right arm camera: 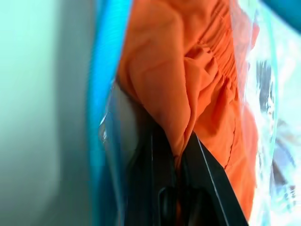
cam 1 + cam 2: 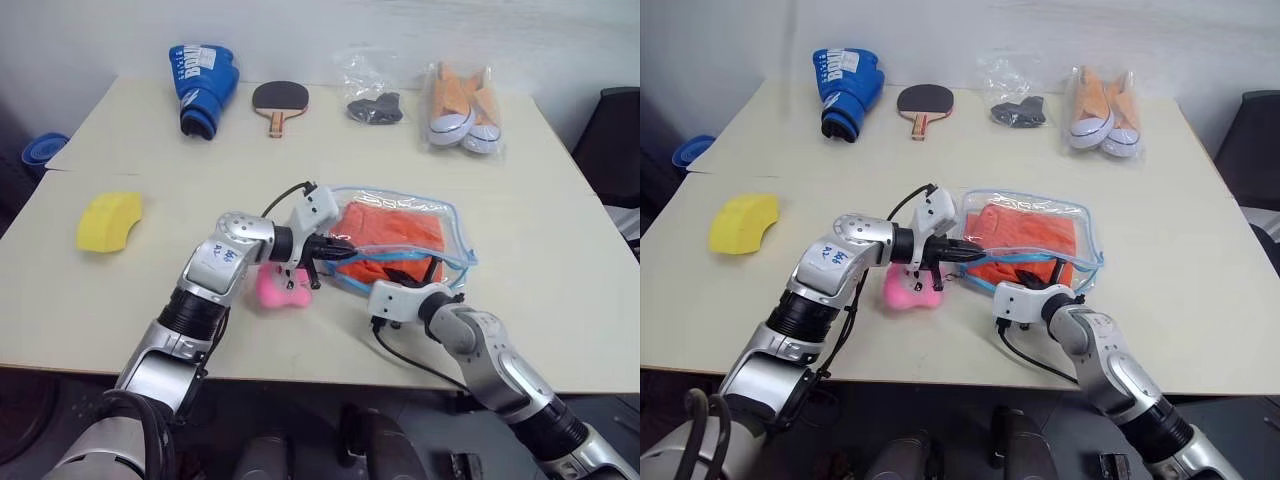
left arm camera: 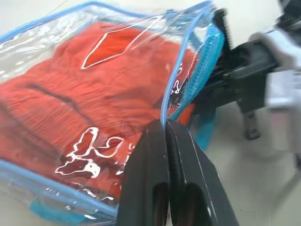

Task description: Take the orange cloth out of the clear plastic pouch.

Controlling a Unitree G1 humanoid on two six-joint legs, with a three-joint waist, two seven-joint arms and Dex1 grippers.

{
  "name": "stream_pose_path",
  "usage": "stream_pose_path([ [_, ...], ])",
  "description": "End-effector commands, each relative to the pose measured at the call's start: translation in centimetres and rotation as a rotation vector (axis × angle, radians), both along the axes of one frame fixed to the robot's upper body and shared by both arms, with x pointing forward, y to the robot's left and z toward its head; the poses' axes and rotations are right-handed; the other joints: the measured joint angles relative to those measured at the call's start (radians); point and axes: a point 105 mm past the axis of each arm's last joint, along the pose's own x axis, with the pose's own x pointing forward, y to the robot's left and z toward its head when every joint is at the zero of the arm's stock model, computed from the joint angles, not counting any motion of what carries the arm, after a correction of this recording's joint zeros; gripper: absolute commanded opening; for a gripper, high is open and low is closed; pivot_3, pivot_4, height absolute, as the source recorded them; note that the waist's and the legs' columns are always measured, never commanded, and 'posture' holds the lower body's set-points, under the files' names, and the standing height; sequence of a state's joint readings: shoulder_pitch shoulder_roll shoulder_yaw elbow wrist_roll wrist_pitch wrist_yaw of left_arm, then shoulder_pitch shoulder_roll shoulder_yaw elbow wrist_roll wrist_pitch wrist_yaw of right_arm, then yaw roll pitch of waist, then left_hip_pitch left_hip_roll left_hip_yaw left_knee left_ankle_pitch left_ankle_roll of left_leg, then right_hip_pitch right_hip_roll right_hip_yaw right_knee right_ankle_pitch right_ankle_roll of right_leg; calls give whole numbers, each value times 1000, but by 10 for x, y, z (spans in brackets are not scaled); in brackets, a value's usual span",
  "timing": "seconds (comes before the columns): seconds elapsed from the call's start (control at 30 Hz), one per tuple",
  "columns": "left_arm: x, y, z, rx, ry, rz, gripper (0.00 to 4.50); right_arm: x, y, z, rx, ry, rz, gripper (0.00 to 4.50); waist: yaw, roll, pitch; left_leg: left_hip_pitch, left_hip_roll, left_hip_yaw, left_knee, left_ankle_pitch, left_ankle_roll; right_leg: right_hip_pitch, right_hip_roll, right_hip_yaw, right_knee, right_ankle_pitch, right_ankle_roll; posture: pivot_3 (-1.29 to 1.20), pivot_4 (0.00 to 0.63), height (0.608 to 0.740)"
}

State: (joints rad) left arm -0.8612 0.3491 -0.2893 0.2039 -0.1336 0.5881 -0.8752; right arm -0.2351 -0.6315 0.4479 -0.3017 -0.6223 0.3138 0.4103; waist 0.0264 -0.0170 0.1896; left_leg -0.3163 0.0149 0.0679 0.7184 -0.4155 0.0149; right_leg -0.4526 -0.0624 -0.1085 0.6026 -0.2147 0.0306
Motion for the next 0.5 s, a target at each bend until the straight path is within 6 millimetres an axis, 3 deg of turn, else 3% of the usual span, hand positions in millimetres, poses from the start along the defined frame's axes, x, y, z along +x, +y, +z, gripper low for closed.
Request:
stream_pose_path([
  [0.03, 20, 0, 7, 26, -107, 78, 0, -25, 8, -11, -68, 48, 118, 23, 0, 0, 0, 0, 0, -1, 0, 0, 0, 0, 0, -1, -1, 0, 0, 0, 150, 740],
  [0.2, 37, -3, 7, 30, -143, 135, 0, -47, 3, -9, -125, 60, 221, 23, -2, 0, 0, -1, 0, -1, -1, 0, 0, 0, 0, -2, -3, 0, 1, 0, 150, 740],
  [0.33, 47, 8, 0, 120, -238, 142, 0, -61, -5, 5, -130, 27, 301, 23, -2, 0, 0, -1, 0, 0, -2, 0, 0, 1, 0, -2, -5, 0, 1, 0, 150, 740],
  [0.43, 53, 16, -6, 163, -287, 150, 0, -85, 0, 10, -132, 45, 465, 23, -4, 0, 0, -1, 0, 1, -3, 0, -1, 2, 1, -1, -7, 0, 1, 0, 150, 740],
  [0.5, 59, 22, -6, 173, -303, 170, 0, -100, -7, 7, -167, 79, 548, 23, -3, 0, 0, 0, 0, 1, -3, 0, -1, 2, 1, -1, -7, 0, 1, 0, 150, 740],
])
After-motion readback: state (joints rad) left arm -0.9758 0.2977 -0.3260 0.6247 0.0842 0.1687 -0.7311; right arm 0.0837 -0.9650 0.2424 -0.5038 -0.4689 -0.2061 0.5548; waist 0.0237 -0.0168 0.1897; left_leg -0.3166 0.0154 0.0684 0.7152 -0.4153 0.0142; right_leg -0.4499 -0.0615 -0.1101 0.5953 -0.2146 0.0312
